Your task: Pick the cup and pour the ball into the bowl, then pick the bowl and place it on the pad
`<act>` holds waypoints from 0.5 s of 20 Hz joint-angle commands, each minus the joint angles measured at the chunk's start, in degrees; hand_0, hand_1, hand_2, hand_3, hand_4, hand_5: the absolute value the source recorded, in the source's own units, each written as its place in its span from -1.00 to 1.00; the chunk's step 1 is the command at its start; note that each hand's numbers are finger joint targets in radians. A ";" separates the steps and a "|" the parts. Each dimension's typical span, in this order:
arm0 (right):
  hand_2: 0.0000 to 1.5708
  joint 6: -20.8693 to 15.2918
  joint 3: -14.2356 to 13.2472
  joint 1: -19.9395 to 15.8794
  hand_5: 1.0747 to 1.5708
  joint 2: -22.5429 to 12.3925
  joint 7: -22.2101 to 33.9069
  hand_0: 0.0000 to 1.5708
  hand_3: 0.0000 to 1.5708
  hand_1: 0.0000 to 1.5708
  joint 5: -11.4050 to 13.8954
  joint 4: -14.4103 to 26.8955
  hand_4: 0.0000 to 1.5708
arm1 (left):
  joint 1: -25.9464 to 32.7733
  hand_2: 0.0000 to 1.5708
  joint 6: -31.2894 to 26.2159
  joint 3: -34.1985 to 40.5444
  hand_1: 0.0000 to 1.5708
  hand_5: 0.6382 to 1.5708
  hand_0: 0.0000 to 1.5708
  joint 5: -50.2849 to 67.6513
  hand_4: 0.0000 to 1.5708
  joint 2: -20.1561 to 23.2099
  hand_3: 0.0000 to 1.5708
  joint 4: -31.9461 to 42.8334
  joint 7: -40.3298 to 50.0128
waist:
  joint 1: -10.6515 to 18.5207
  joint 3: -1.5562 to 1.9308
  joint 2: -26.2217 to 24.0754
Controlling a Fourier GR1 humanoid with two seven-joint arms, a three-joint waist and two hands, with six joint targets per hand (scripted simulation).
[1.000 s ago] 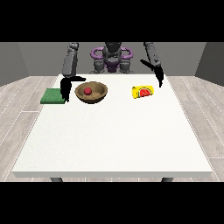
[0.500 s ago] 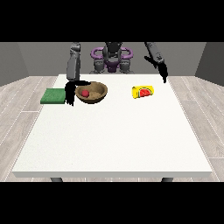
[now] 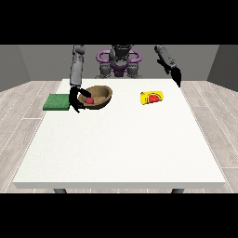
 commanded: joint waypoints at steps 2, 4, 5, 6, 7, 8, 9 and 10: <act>1.00 -13.03 5.29 3.61 0.98 -5.23 7.29 1.00 1.00 1.00 10.21 5.57 0.65 | -2.55 -1.00 -0.42 -1.84 -1.00 -0.84 -1.00 -1.12 -1.00 -0.23 -1.00 -1.50 -0.42 | 5.61 3.54 7.79; 1.00 -14.53 4.64 3.70 0.99 -8.18 9.68 1.00 1.00 1.00 10.53 4.49 0.65 | -3.25 -1.00 -1.07 -2.27 -1.00 -0.84 -1.00 -0.84 -1.00 -0.66 -1.00 -1.44 -0.24 | 6.62 3.63 7.84; 1.00 -16.08 4.98 3.05 0.99 -9.34 12.11 1.00 1.00 1.00 11.29 3.50 0.64 | -4.05 -1.00 -1.19 -2.75 -1.00 -0.83 -1.00 -1.04 -1.00 -1.04 -1.00 -1.13 -0.18 | 7.84 3.48 6.67; 1.00 -15.06 5.09 4.10 1.00 -10.01 14.27 1.00 1.00 1.00 11.14 3.66 0.62 | -3.67 -1.00 -0.26 -3.29 -1.00 -0.84 -1.00 -1.69 -1.00 -1.90 -1.00 -1.12 0.99 | 7.54 3.60 5.03; 1.00 -14.60 4.44 4.73 1.00 -9.96 15.68 1.00 1.00 1.00 10.14 3.12 0.58 | -1.50 -1.00 -1.02 -3.78 -1.00 -0.83 -1.00 -1.53 -1.00 -2.17 -1.00 -0.27 -0.42 | 7.66 3.63 4.17; 1.00 -13.78 4.63 2.85 1.00 -10.81 19.53 1.00 1.00 1.00 9.88 2.46 0.53 | -2.83 -1.00 -1.01 -4.59 -1.00 -0.84 -1.00 -2.01 -1.00 -2.99 -1.00 0.09 2.16 | 8.18 3.66 2.18; 1.00 -12.96 4.62 2.10 1.00 -12.56 21.83 1.00 1.00 1.00 9.90 2.01 0.50 | -3.72 -1.00 -0.26 -3.47 -1.00 -0.85 -1.00 -1.63 -1.00 -2.85 -1.00 0.96 1.56 | 7.74 3.67 2.92; 1.00 -13.71 5.24 1.16 1.00 -10.91 25.29 1.00 1.00 1.00 9.81 1.35 0.50 | -4.41 -1.00 -0.75 -3.41 -1.00 -0.84 -1.00 -1.40 -1.00 -2.80 -1.00 1.38 2.15 | 8.89 3.68 0.70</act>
